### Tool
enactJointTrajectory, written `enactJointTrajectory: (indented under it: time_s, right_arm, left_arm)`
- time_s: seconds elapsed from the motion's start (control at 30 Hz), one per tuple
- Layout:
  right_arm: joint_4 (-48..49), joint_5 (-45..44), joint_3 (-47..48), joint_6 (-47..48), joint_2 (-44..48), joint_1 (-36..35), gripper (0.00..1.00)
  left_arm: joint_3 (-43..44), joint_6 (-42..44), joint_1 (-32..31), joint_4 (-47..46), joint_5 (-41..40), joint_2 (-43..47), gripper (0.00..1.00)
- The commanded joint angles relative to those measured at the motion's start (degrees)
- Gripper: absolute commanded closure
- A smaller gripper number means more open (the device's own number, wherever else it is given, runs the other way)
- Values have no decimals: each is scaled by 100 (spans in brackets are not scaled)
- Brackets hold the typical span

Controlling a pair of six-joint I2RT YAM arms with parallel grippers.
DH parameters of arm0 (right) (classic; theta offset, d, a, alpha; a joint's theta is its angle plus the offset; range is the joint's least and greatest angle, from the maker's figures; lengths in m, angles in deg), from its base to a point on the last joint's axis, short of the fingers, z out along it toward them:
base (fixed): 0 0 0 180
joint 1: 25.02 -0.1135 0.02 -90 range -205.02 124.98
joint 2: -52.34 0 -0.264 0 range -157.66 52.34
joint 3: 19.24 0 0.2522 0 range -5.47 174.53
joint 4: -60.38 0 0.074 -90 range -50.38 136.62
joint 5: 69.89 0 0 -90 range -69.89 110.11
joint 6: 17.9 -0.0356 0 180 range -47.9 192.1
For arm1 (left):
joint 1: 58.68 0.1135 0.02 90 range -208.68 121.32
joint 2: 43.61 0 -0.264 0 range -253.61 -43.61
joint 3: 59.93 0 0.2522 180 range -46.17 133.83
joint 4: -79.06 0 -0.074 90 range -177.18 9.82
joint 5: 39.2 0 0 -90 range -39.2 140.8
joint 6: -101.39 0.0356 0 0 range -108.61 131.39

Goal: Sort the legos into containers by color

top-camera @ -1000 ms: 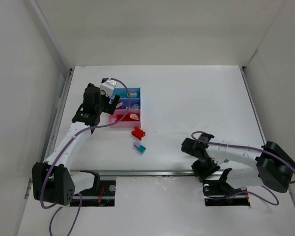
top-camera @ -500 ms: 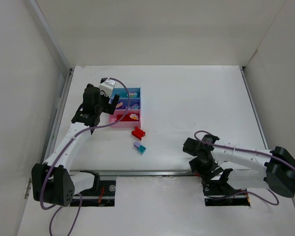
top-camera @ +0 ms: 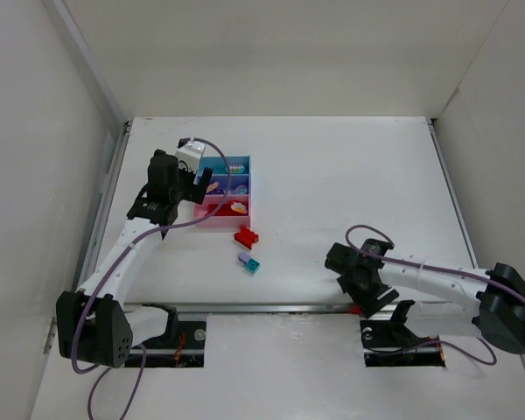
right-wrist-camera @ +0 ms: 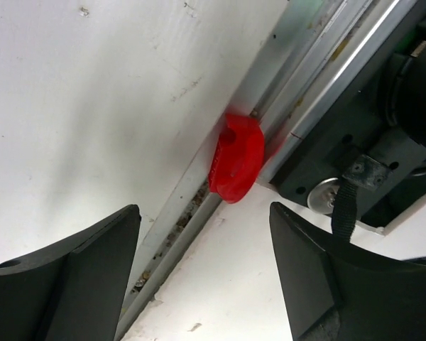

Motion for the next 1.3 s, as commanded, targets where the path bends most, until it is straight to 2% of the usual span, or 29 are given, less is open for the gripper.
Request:
enactJointTrajectory:
  time_s: [0.0, 0.13, 0.17, 0.33, 0.47, 0.57, 0.67, 0.93, 1.07, 1.1, 1.17, 1.2, 1.27]
  right_arm:
    - [169, -139, -92, -3274, 5, -61, 22]
    - [13, 220, -154, -3982, 205, -61, 23]
    - [-75, 430, -154, -4133, 277, -61, 31]
    - [-182, 748, -154, -4328, 400, -61, 49]
    - [-295, 810, -93, -4328, 24, -61, 61]
    - [-348, 810, 30, -4258, -117, -61, 62]
    - [-349, 810, 30, -4258, -197, -61, 57]
    - [-349, 740, 30, -4205, -197, -61, 55]
    - [-190, 353, 30, -3522, -197, -61, 55]
    - [-190, 240, 91, -3380, -197, -61, 55]
    - [-347, -111, 380, -3134, -267, -61, 54]
    - [-488, -330, 556, -2855, -268, -61, 52]
    - [-831, -1330, 1012, -2302, -338, -61, 48]
  left_arm:
    - [201, -116, -16, -43, 65, 221, 0]
    - [201, -116, -16, -43, 65, 168, 0]
    - [201, -116, -16, -43, 65, 168, 0]
    - [201, -116, -16, -43, 65, 168, 0]
    - [201, -116, -16, -43, 65, 168, 0]
    - [201, -116, -16, -43, 12, 168, 0]
    - [201, -116, -16, -43, 12, 168, 0]
    - [-18, -326, -16, 80, 705, 168, 0]
    - [-18, -204, -16, 438, 1557, 168, 0]
    - [-18, 171, -16, 536, 2142, 168, 0]
    - [34, 647, -16, 755, 2786, 168, 2]
    - [34, 849, -77, 922, 3251, 168, 2]
    - [96, 1419, -270, 1089, 3474, 168, 3]
